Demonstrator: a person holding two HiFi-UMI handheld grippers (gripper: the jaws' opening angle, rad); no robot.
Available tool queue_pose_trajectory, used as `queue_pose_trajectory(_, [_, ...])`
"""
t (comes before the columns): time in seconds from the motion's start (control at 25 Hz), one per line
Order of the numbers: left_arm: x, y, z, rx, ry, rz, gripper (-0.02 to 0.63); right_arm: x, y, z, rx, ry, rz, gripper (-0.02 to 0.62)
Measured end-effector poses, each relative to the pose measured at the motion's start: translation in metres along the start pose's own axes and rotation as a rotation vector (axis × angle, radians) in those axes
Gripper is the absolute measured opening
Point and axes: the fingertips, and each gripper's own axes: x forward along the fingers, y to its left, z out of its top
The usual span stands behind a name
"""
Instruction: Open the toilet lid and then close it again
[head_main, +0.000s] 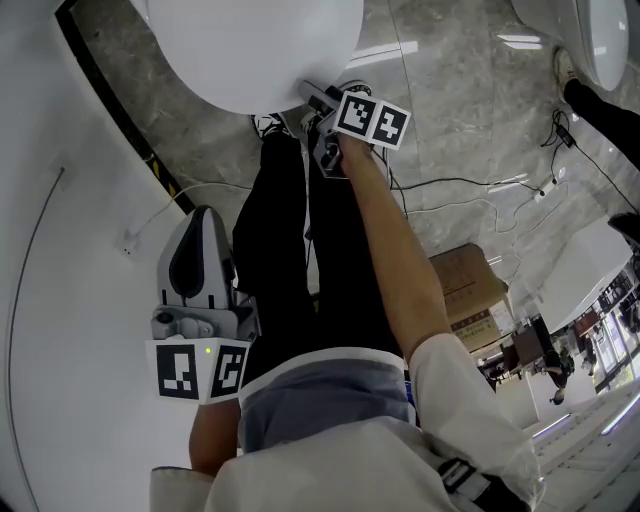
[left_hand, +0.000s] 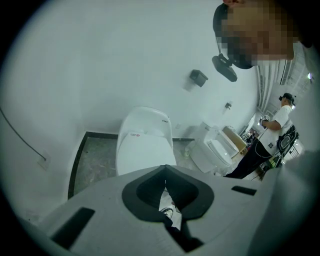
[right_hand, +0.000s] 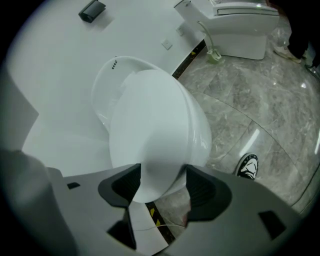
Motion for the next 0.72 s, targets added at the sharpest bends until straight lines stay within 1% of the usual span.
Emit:
queue_pose_trajectory(0.24, [0.002, 0.0, 0.009, -0.027, -0.01, -0.018, 0.006, -0.001, 0.004, 0.0, 0.026, 0.012, 0.003, 0.25])
queue_pose_trajectory(0.4, [-0.001, 0.0, 0.016, -0.049, -0.028, -0.033, 0.006, -0.002, 0.009, -0.002, -0.006, 0.021, -0.019, 0.25])
queue_pose_trajectory(0.56, [-0.003, -0.005, 0.016, -0.042, -0.035, -0.048, 0.006, -0.005, 0.01, -0.002, 0.019, 0.011, -0.014, 0.25])
queue_pose_trajectory(0.72, [-0.001, -0.006, 0.016, -0.041, -0.029, -0.05, 0.006, -0.005, 0.011, -0.002, 0.021, 0.013, -0.017, 0.25])
